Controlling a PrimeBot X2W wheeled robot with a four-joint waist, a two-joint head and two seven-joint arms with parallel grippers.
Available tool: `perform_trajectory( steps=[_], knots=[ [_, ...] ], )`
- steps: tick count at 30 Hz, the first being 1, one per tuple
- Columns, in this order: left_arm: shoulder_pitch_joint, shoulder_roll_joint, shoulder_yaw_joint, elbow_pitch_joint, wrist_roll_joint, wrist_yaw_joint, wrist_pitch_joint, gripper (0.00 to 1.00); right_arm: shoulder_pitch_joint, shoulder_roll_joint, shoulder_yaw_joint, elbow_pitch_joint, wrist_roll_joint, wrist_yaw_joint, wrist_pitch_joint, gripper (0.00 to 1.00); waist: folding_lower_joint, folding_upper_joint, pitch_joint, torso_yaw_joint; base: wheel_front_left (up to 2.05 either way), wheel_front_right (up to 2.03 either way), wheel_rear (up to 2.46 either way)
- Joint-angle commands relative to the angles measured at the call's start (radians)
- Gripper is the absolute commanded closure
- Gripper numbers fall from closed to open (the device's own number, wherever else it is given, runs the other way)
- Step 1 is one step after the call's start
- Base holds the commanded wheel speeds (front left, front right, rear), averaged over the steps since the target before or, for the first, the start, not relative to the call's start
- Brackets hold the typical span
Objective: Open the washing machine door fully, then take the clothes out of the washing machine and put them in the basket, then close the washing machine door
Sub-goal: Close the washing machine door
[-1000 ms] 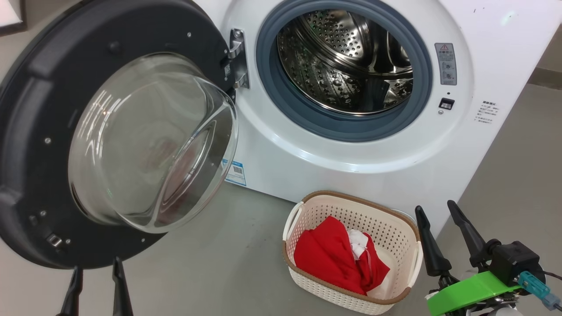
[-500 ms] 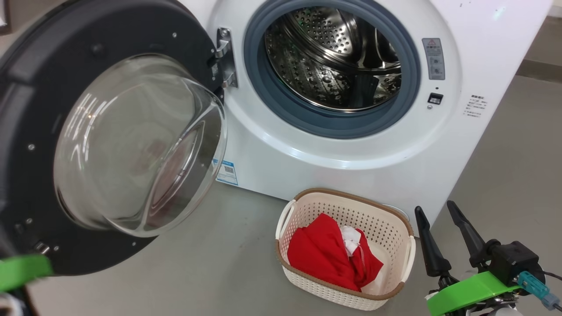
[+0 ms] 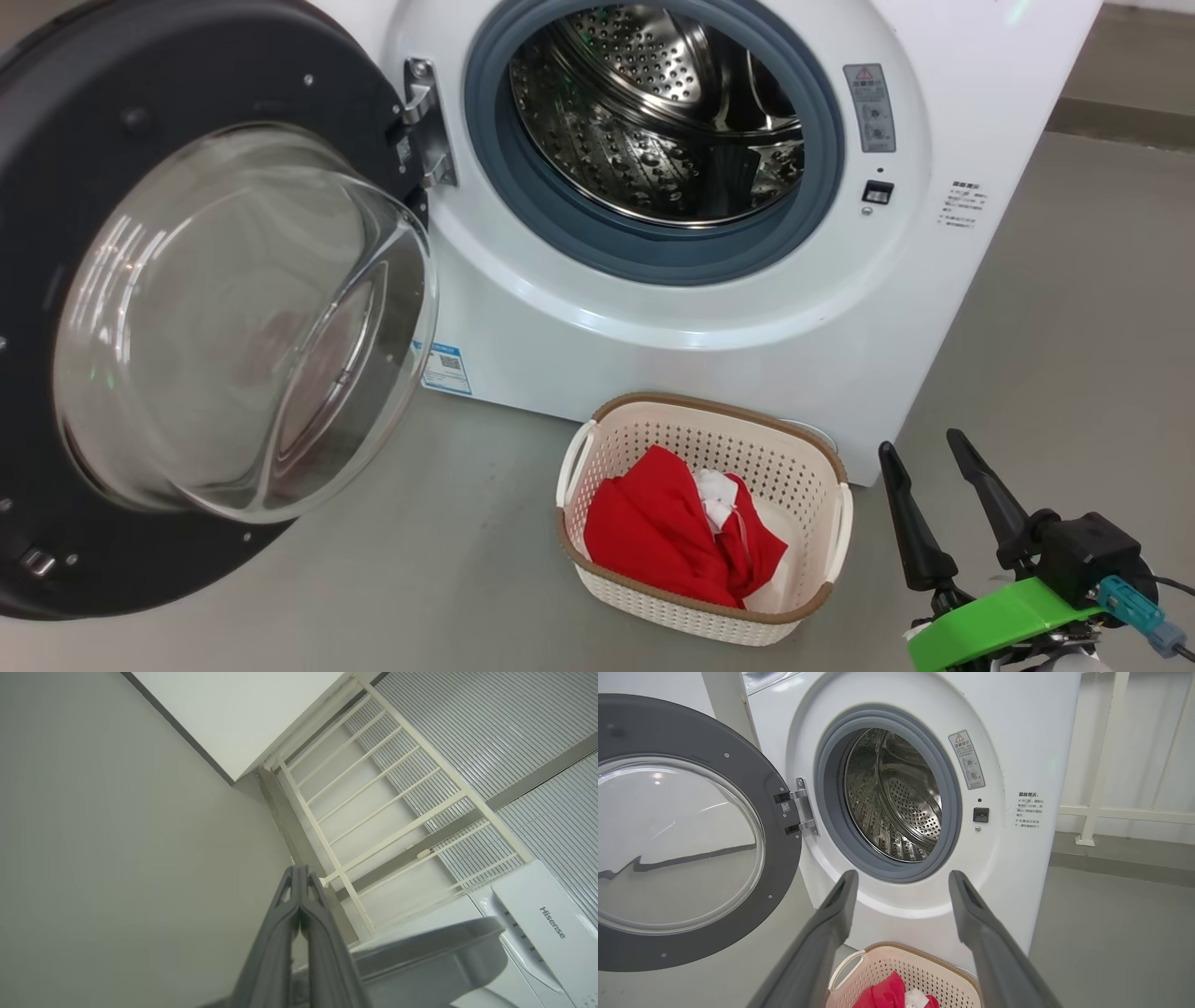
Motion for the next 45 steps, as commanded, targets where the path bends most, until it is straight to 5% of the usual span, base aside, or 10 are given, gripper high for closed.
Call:
perform_trajectory(
  steps=[1, 14, 35, 45],
  knots=[
    [-0.048, 0.065, 0.018, 0.009, -0.039, -0.022, 0.062, 1.0, -0.04, -0.015, 0.018, -0.022, 0.005, 0.006, -0.006, 0.0, 0.0, 0.0, 0.006, -0.008, 0.0, 0.0, 0.0],
    [-0.081, 0.056, 0.026, 0.062, -0.172, 0.013, 0.317, 1.0, -0.054, -0.039, 0.057, -0.048, 0.047, 0.006, -0.006, 0.0, 0.0, 0.0, 0.031, -0.023, 0.0, 0.0, 0.0],
    [0.087, -0.099, 0.004, -0.066, -0.319, -0.153, 0.485, 1.0, -0.027, -0.026, 0.059, -0.038, 0.052, 0.006, -0.006, 0.0, 0.0, 0.0, -0.005, 0.004, 0.0, 0.0, 0.0],
    [0.186, -0.19, -0.064, -0.245, -0.417, -0.155, 0.515, 1.0, -0.022, -0.02, 0.052, -0.037, 0.043, 0.006, -0.006, 0.0, 0.0, 0.0, -0.01, -0.002, 0.0, 0.0, 0.0]
  ],
)
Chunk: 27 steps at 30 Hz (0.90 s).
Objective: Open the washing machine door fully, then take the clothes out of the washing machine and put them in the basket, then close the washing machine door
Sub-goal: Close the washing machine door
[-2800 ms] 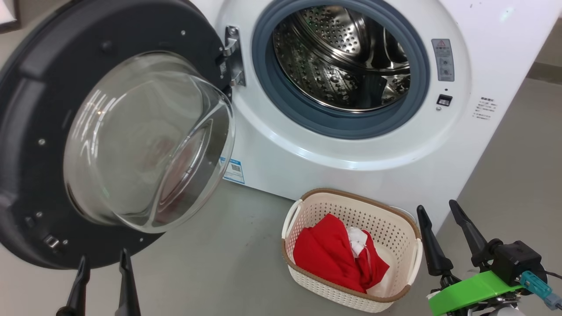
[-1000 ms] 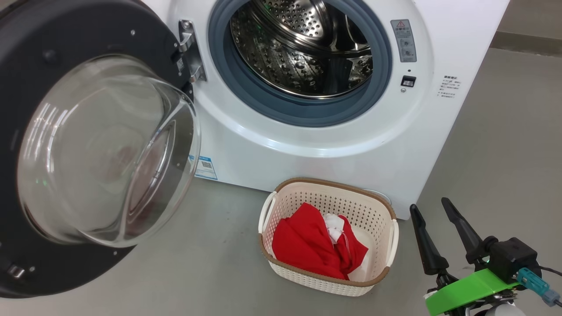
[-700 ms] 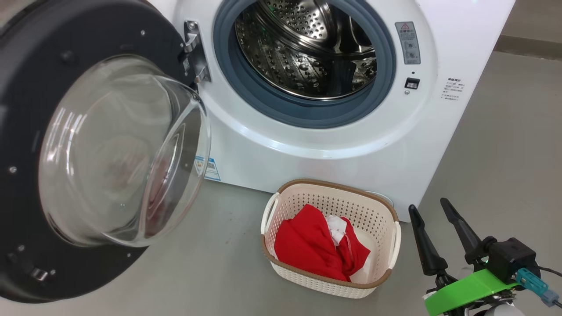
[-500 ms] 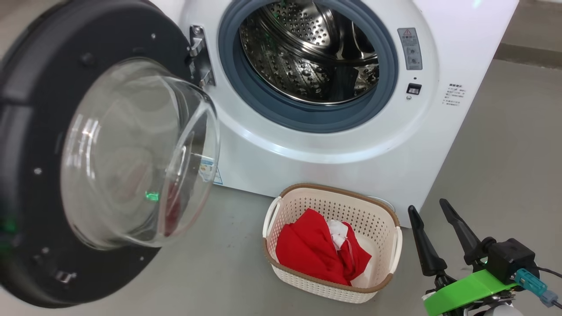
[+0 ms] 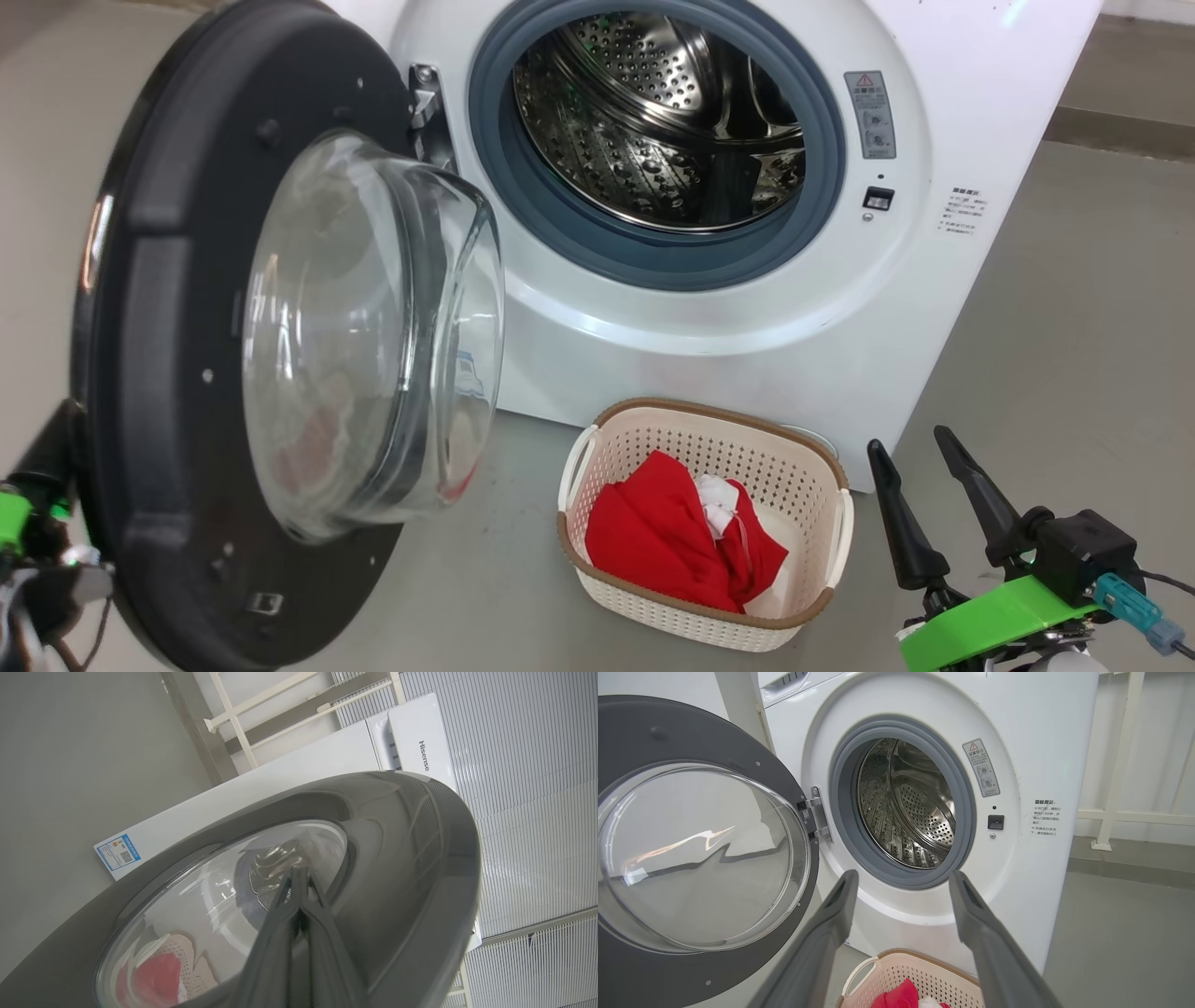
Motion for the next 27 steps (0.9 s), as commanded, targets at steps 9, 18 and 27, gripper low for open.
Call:
perform_trajectory(
  steps=[9, 18, 27],
  knots=[
    [0.124, 0.016, -0.168, -0.142, -0.109, 0.034, -0.063, 1.0, -0.018, 0.0, 0.014, -0.022, -0.009, 0.006, -0.006, 0.0, 0.0, 0.0, 0.008, -0.028, 0.0, 0.0, 0.0],
    [0.208, 0.015, -0.308, -0.196, -0.195, 0.052, -0.144, 1.0, -0.029, -0.001, 0.011, -0.017, -0.013, 0.006, -0.006, 0.0, 0.0, 0.0, 0.021, -0.068, 0.0, 0.0, 0.0],
    [0.239, 0.015, -0.376, -0.191, -0.242, 0.046, -0.196, 1.0, -0.031, -0.002, 0.012, -0.015, -0.015, 0.006, -0.006, 0.0, 0.0, 0.0, 0.025, -0.102, 0.0, 0.0, 0.0]
  ],
)
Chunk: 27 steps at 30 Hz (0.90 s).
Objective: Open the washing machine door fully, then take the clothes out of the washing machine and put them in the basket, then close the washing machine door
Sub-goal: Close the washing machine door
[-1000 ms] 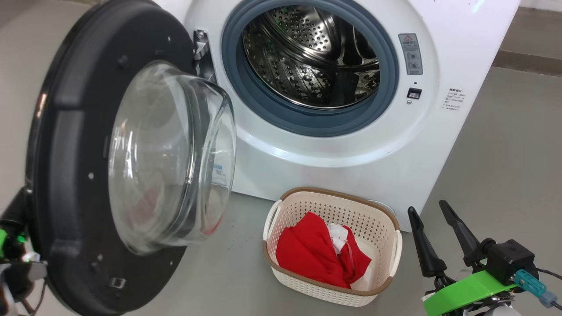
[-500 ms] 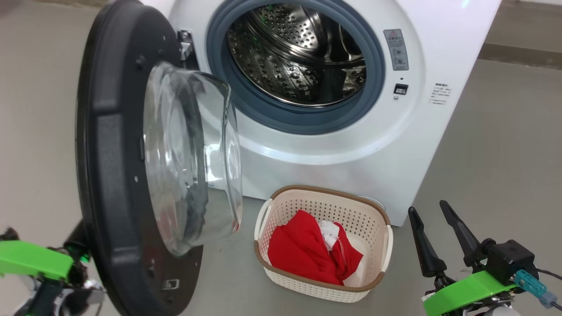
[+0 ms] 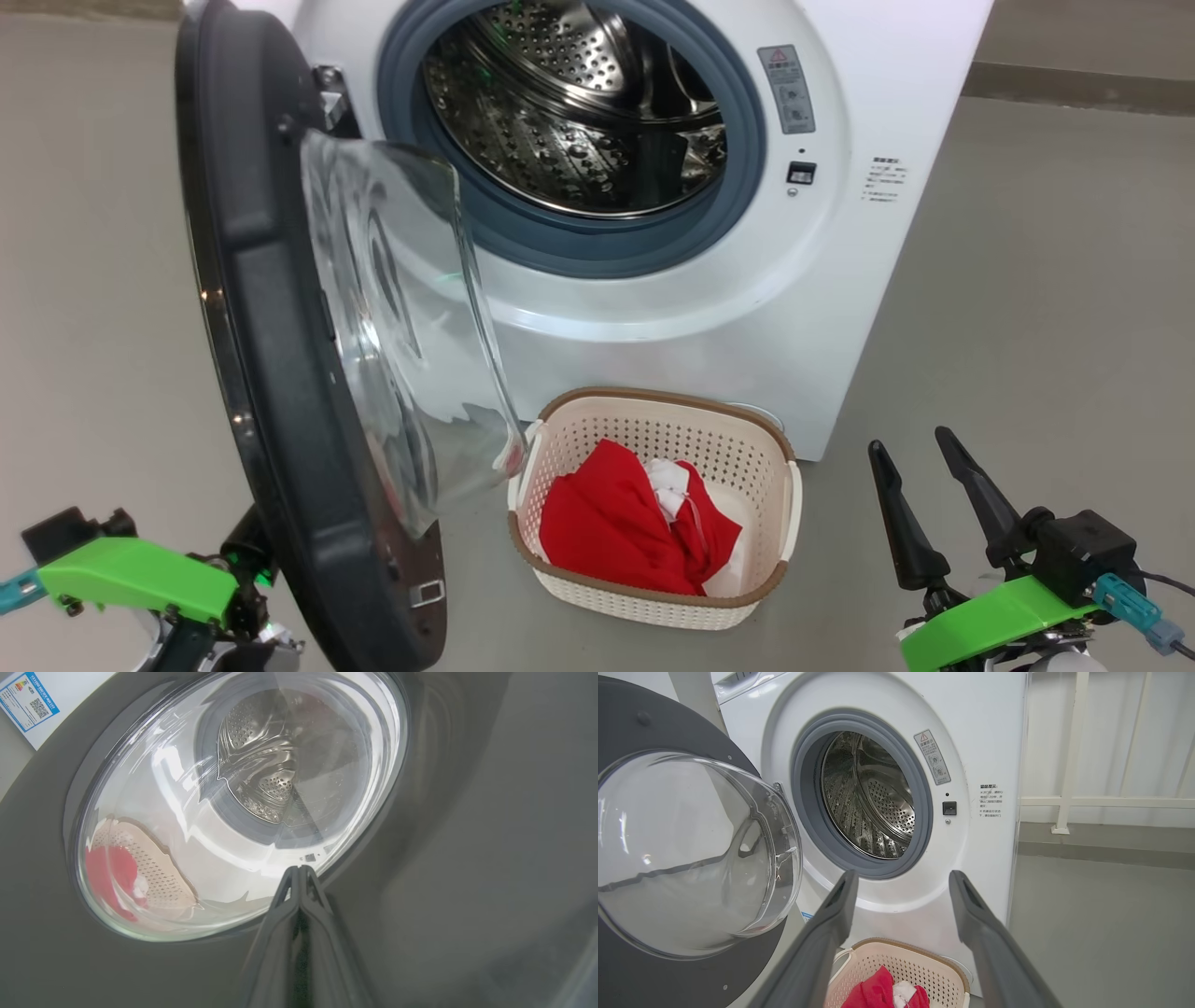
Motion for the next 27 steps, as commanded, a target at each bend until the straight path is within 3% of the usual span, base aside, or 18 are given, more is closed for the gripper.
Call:
perform_trajectory(
  steps=[1, 9, 12, 13, 14, 15, 20, 27],
  knots=[
    [-0.007, 0.015, 0.011, -0.029, -0.008, -0.01, 0.0, 1.0, -0.03, -0.006, 0.017, -0.022, -0.012, 0.006, -0.006, 0.0, 0.0, 0.0, 0.001, -0.009, 0.0, 0.0, 0.0],
    [0.012, 0.015, -0.015, -0.035, -0.023, -0.025, -0.015, 1.0, -0.028, -0.006, 0.011, -0.026, -0.015, 0.006, -0.006, 0.0, 0.0, 0.0, 0.007, -0.02, 0.0, 0.0, 0.0],
    [0.017, 0.021, -0.024, -0.054, -0.006, -0.063, -0.022, 1.0, -0.029, -0.005, 0.009, -0.029, -0.016, 0.006, -0.006, 0.0, 0.0, 0.0, 0.012, -0.018, 0.0, 0.0, 0.0],
    [0.021, 0.029, -0.028, -0.064, 0.015, -0.083, -0.034, 0.69, -0.03, -0.005, 0.008, -0.03, -0.016, 0.006, -0.006, 0.0, 0.0, 0.0, 0.013, -0.016, 0.0, 0.0, 0.0],
    [0.027, 0.034, -0.028, -0.07, 0.038, -0.096, -0.053, 0.18, -0.03, -0.005, 0.008, -0.031, -0.017, 0.006, -0.006, 0.0, 0.0, 0.0, 0.015, -0.015, 0.0, 0.0, 0.0],
    [0.032, 0.042, -0.029, -0.077, 0.069, -0.112, -0.076, 0.0, -0.03, -0.005, 0.007, -0.032, -0.017, 0.006, -0.006, 0.0, 0.0, 0.0, 0.018, -0.014, 0.0, 0.0, 0.0],
    [0.062, 0.093, -0.037, -0.094, 0.28, -0.167, -0.24, 0.0, -0.033, -0.003, 0.008, -0.034, -0.021, 0.006, -0.006, 0.0, 0.0, 0.0, 0.027, -0.01, 0.0, 0.0, 0.0],
    [0.113, 0.156, -0.093, -0.088, 0.573, -0.2, -0.498, 0.0, -0.036, -0.002, 0.008, -0.034, -0.02, 0.006, -0.006, 0.0, 0.0, 0.0, 0.032, -0.005, 0.0, 0.0, 0.0]
  ],
)
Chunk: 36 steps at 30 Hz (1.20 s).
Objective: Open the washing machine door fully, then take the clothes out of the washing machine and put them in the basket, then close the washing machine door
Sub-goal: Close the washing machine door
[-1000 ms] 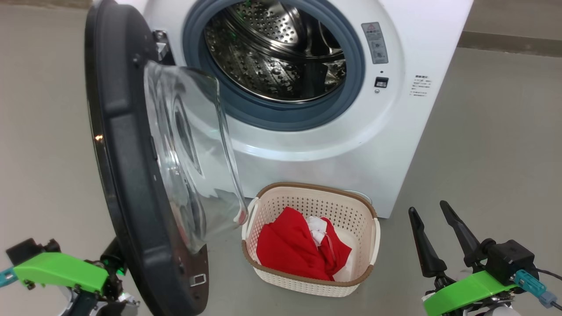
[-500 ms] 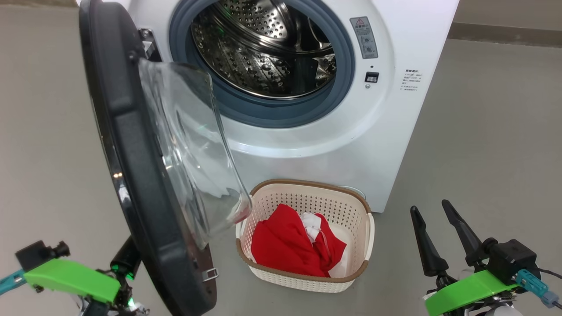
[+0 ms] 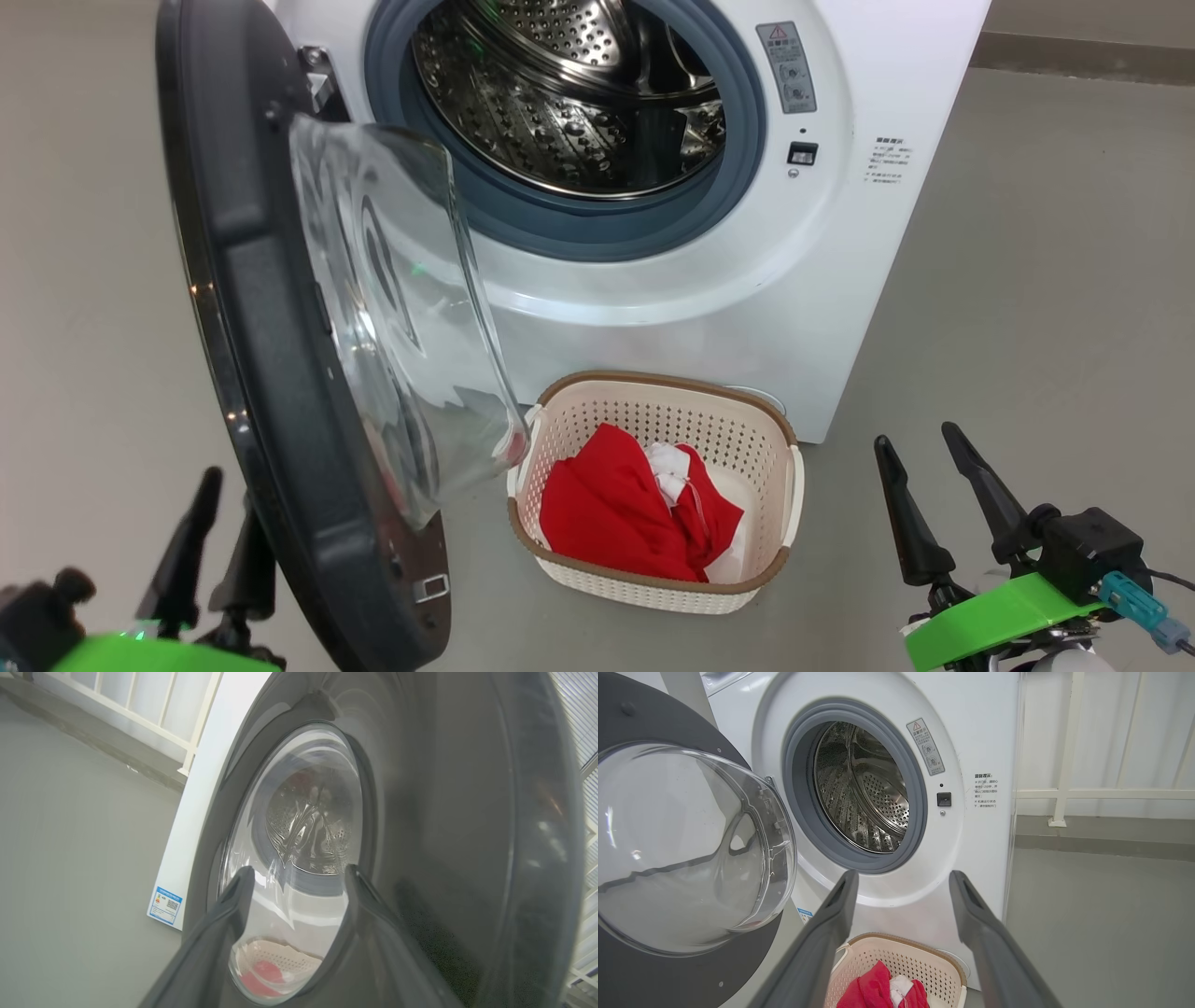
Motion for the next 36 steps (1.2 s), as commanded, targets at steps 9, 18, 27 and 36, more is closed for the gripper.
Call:
perform_trajectory(
  steps=[9, 18, 27, 36],
  knots=[
    [0.03, 0.076, -0.005, 0.066, 0.417, 0.023, -0.245, 0.0, -0.031, 0.001, 0.019, -0.027, -0.012, 0.006, -0.006, 0.0, 0.0, -0.0001, -0.01, 0.001, 0.0, 0.0, 0.0],
    [0.085, -0.019, 0.095, 0.055, 0.565, 0.005, -0.246, 0.0, -0.026, 0.002, 0.024, -0.025, -0.01, 0.006, -0.006, 0.0, 0.0, -0.0001, -0.021, -0.004, 0.0, 0.0, 0.0],
    [0.111, -0.077, 0.153, 0.117, 0.605, -0.014, -0.246, 0.0, -0.02, 0.005, 0.022, -0.026, -0.008, 0.006, -0.006, 0.0, 0.0, -0.0001, -0.031, -0.004, 0.0, 0.0, 0.0],
    [0.104, -0.079, 0.148, 0.133, 0.609, -0.016, -0.246, 0.0, -0.023, 0.008, 0.025, -0.024, -0.008, 0.006, -0.006, 0.0, 0.0, -0.0001, -0.027, -0.002, 0.0, 0.0, 0.0]
  ],
)
